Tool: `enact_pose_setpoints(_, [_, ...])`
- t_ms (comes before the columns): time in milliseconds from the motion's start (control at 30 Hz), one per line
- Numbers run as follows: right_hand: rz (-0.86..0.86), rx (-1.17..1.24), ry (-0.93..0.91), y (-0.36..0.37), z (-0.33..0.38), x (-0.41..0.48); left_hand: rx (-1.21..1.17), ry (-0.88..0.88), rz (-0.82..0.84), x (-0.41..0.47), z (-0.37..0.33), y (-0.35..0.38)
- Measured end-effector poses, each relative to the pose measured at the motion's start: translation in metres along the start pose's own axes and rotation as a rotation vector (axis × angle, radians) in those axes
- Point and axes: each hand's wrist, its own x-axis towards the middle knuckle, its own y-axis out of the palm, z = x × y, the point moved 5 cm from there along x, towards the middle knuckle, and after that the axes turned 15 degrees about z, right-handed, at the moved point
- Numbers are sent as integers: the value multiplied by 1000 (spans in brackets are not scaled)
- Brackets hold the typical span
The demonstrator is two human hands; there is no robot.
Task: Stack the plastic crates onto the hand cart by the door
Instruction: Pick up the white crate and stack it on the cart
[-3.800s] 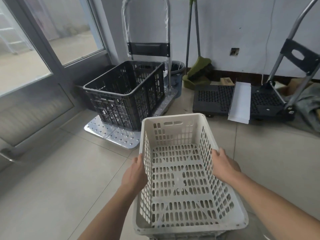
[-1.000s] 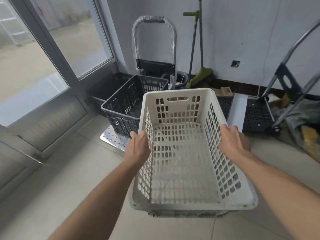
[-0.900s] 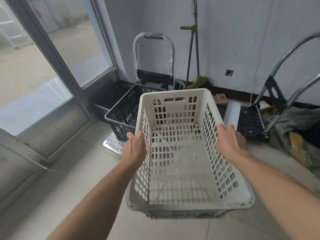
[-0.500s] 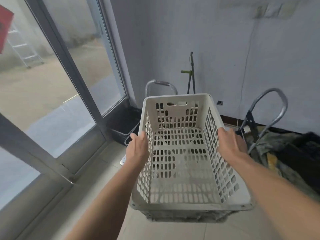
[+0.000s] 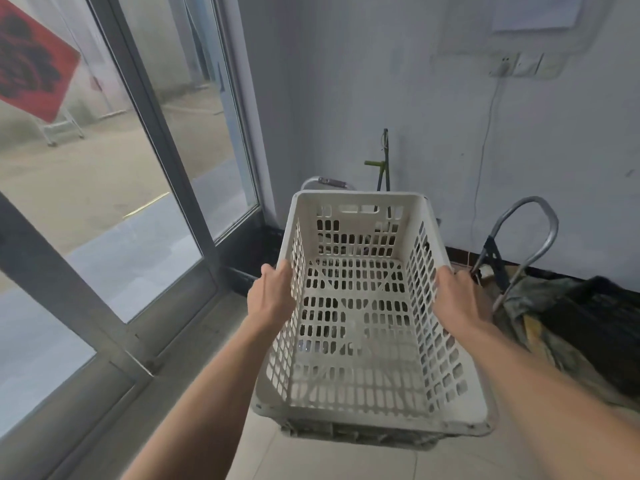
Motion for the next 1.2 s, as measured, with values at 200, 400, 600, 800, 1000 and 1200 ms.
enact_pose_setpoints(200, [20,26,9,6,15,18,47,15,43,24,6,-11])
enact_pose_setpoints(400, [26,44,-6,-1,23,61,88,-5,39,56,1,-21])
enact_pose_setpoints(600, [26,53,-48,-11,31,120,146,-9,26,104,-19,-41])
enact_pose_setpoints(800, [23,147,-85,-9,29,182,195,22,2,156,-49,-55])
enact_pose_setpoints(1000, [7,107,-98,-21,39,211,157,15,20,183,-51,-54])
enact_pose_setpoints(1200, [19,102,-93,-19,59,238,118,12,36,217,-40,-62])
